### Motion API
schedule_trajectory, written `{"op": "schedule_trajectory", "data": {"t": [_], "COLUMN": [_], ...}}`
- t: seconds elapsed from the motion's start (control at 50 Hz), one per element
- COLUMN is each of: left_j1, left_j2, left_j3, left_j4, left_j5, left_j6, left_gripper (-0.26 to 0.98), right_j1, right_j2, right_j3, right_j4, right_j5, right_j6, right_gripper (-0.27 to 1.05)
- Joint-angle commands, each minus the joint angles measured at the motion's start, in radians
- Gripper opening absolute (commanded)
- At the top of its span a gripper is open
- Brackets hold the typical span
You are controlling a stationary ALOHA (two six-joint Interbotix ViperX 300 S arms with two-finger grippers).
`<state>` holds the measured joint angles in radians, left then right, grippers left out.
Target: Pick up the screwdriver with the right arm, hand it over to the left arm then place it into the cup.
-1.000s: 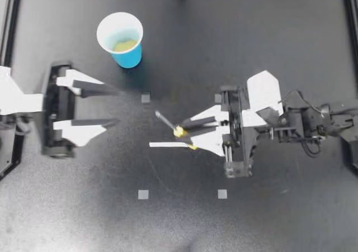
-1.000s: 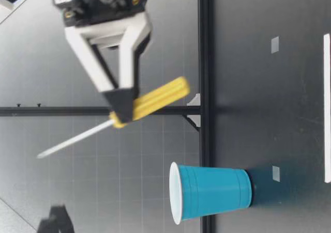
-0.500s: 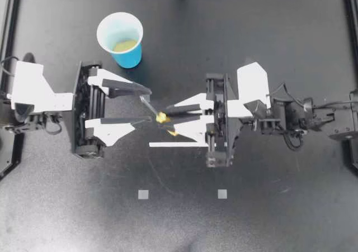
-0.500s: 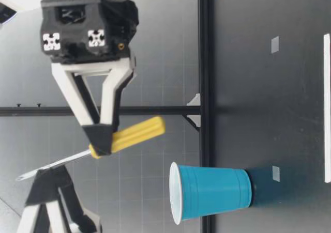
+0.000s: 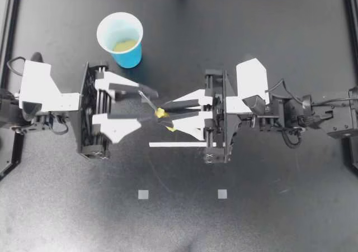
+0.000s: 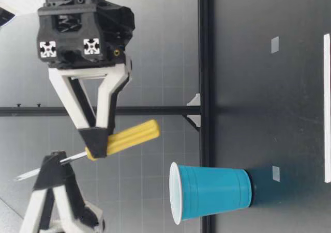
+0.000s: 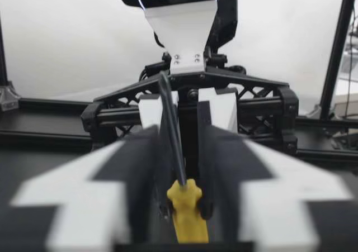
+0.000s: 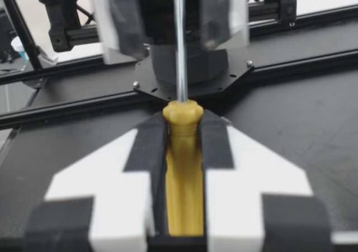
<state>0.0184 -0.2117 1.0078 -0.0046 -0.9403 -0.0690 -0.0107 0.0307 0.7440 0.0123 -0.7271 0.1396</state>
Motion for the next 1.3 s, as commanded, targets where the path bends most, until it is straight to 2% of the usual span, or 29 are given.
{"op": "schedule_trajectory", "data": {"t": [0.0,0.1,0.36,0.48,0.68,0.9,1.02,1.1,1.28], "left_j1": [0.002,0.003,0.003,0.003,0.002,0.003,0.028,0.054,0.169], "left_j2": [-0.008,-0.008,-0.008,-0.009,-0.009,-0.023,-0.054,-0.077,-0.120], "left_j3": [-0.017,-0.017,-0.015,-0.015,-0.014,0.009,0.040,0.066,0.115], "left_j4": [0.002,0.002,0.002,0.002,0.002,-0.005,-0.031,-0.075,-0.192], "left_j5": [-0.011,-0.011,-0.011,-0.011,-0.011,-0.011,-0.006,-0.002,0.003], "left_j6": [-0.003,-0.006,-0.005,-0.005,-0.005,0.023,0.077,0.130,0.278], "left_gripper": [0.13,0.02,0.02,0.02,0.02,0.02,0.02,0.02,0.02], "right_j1": [-0.006,-0.006,-0.017,-0.017,-0.017,-0.017,-0.020,-0.021,-0.021], "right_j2": [-0.011,-0.011,-0.011,-0.009,-0.009,-0.032,-0.081,-0.126,-0.235], "right_j3": [-0.023,-0.023,-0.021,-0.023,-0.023,-0.017,0.015,0.043,0.115], "right_j4": [0.002,0.002,0.003,0.003,0.021,0.025,0.025,0.026,0.026], "right_j5": [-0.014,-0.014,-0.014,-0.012,-0.012,-0.012,-0.018,-0.028,-0.060], "right_j6": [-0.002,-0.002,0.005,0.008,0.006,0.002,0.002,0.002,0.002], "right_gripper": [0.07,0.07,0.11,0.28,0.68,0.70,0.70,0.70,0.70]}}
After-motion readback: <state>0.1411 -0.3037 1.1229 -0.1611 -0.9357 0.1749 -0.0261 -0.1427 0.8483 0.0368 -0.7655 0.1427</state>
